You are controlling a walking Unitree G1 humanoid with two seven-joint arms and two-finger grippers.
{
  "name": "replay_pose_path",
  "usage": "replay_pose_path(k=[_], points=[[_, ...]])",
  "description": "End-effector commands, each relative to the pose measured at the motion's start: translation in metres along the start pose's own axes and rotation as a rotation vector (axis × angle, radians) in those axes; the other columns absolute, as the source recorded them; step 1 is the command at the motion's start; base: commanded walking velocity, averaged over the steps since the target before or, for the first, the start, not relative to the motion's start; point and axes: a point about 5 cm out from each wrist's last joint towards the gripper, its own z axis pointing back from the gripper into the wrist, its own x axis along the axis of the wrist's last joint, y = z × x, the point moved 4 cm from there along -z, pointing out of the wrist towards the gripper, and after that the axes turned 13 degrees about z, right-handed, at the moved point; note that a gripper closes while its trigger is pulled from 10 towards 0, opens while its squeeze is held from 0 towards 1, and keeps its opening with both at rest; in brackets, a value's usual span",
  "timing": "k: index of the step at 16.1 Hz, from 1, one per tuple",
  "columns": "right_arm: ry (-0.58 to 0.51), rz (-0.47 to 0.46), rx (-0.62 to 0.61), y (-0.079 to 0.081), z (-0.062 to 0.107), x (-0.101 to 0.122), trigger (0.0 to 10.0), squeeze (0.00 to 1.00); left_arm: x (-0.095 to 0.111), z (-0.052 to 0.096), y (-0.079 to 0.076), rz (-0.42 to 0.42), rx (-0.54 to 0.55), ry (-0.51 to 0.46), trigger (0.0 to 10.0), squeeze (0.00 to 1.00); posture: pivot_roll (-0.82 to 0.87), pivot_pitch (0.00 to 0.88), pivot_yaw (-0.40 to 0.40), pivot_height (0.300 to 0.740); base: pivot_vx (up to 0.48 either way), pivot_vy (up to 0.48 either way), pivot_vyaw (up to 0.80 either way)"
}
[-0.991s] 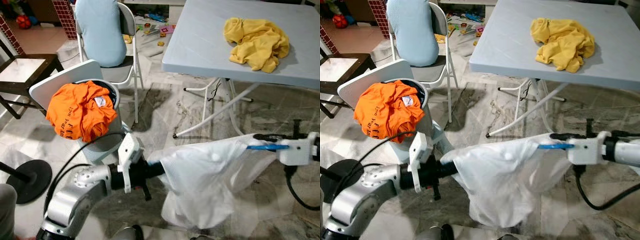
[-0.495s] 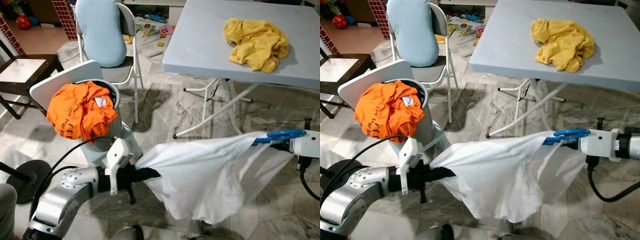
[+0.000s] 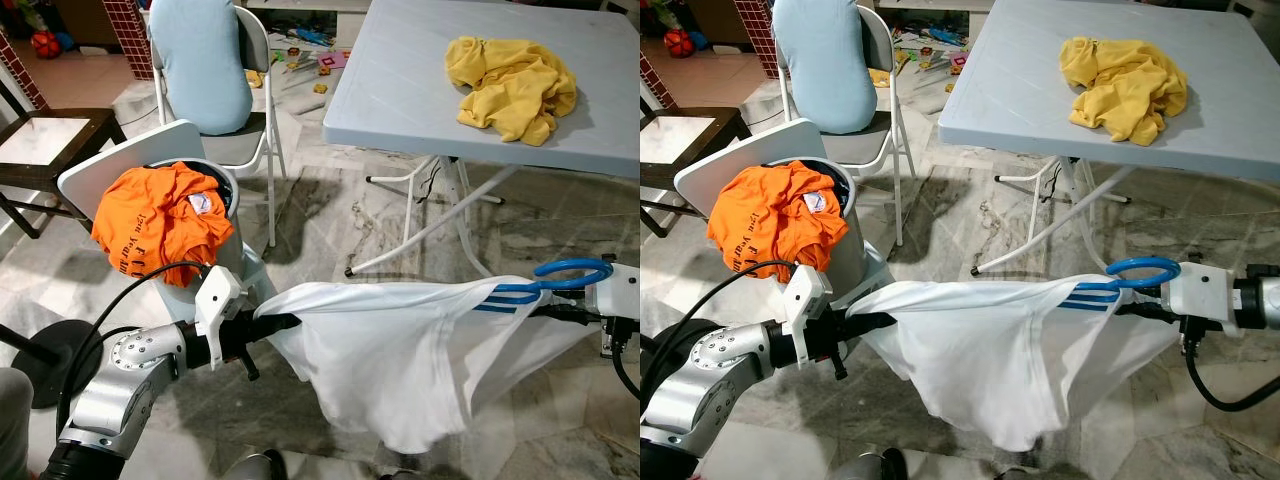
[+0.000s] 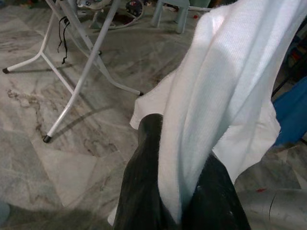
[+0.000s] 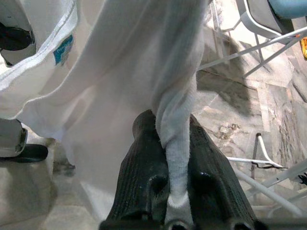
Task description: Hang hanger
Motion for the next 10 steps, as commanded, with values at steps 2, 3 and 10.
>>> replay_pose_path(k=[2,3,10], points=[[0.064,-0.040,-0.046,-0.0047,0.0238,-0.0099,10.0,0.00,-0.0042,0.0199,0.0217,0.016,0.124,0.011,0.0,0.00,-0.09,0.143,0.017,0.740,0.000,0.000,0.00],[0.064,-0.040,-0.046,-0.0047,0.0238,-0.0099,10.0,0.00,-0.0042,0.0199,0.0217,0.016,0.124,0.011,0.0,0.00,-0.09,0.143,0.017,0.740,0.000,0.000,0.00],[0.064,-0.040,-0.046,-0.0047,0.0238,-0.0099,10.0,0.00,-0.0042,0.0199,0.0217,0.016,0.124,0.011,0.0,0.00,-0.09,0.143,0.017,0.740,0.000,0.000,0.00]])
